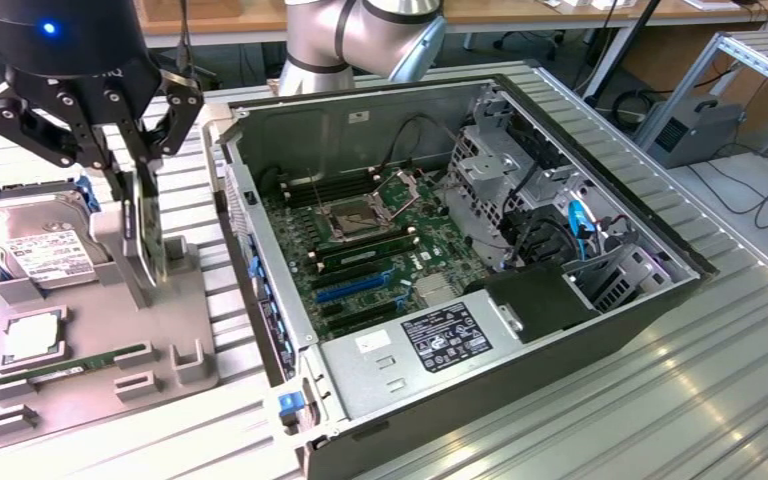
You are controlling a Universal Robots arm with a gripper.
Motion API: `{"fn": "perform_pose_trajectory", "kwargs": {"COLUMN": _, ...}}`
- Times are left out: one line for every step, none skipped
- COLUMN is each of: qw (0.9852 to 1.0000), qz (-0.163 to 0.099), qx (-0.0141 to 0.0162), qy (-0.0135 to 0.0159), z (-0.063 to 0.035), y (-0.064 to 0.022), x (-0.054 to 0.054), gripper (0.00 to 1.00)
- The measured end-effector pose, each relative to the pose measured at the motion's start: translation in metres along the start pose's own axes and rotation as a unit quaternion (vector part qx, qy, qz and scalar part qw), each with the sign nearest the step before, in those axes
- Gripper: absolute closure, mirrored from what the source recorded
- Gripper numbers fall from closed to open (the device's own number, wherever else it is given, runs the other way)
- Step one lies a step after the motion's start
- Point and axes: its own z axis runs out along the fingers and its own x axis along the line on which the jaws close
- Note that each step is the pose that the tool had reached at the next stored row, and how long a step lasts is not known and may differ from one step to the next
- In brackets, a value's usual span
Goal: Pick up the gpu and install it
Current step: 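Pick up the gpu and move the gpu toward the slot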
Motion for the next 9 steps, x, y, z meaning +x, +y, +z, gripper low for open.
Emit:
{"fn": "perform_pose_trajectory", "kwargs": {"qw": 1.0000, "qz": 0.000, "qx": 0.0000, "qy": 0.0000, "z": -0.0011, "y": 0.0000, "x": 0.0000, "gripper": 0.73}}
{"fn": "perform_pose_trajectory", "kwargs": {"qw": 1.0000, "qz": 0.000, "qx": 0.0000, "qy": 0.0000, "z": -0.0026, "y": 0.0001, "x": -0.0001, "gripper": 0.73}}
{"fn": "perform_pose_trajectory", "kwargs": {"qw": 1.0000, "qz": 0.000, "qx": 0.0000, "qy": 0.0000, "z": -0.0031, "y": 0.0001, "x": -0.0001, "gripper": 0.73}}
{"fn": "perform_pose_trajectory", "kwargs": {"qw": 1.0000, "qz": 0.000, "qx": 0.0000, "qy": 0.0000, "z": -0.0034, "y": 0.0002, "x": -0.0001, "gripper": 0.73}}
{"fn": "perform_pose_trajectory", "kwargs": {"qw": 1.0000, "qz": 0.000, "qx": 0.0000, "qy": 0.0000, "z": -0.0037, "y": 0.0002, "x": -0.0001, "gripper": 0.73}}
{"fn": "perform_pose_trajectory", "kwargs": {"qw": 1.0000, "qz": 0.000, "qx": 0.0000, "qy": 0.0001, "z": -0.0040, "y": 0.0002, "x": -0.0001, "gripper": 0.73}}
{"fn": "perform_pose_trajectory", "kwargs": {"qw": 1.0000, "qz": 0.000, "qx": 0.0000, "qy": 0.0000, "z": -0.0044, "y": 0.0002, "x": -0.0001, "gripper": 0.73}}
{"fn": "perform_pose_trajectory", "kwargs": {"qw": 1.0000, "qz": 0.000, "qx": 0.0000, "qy": 0.0000, "z": -0.0046, "y": 0.0002, "x": -0.0001, "gripper": 0.73}}
{"fn": "perform_pose_trajectory", "kwargs": {"qw": 1.0000, "qz": 0.000, "qx": 0.0000, "qy": 0.0000, "z": -0.0049, "y": 0.0002, "x": -0.0001, "gripper": 0.73}}
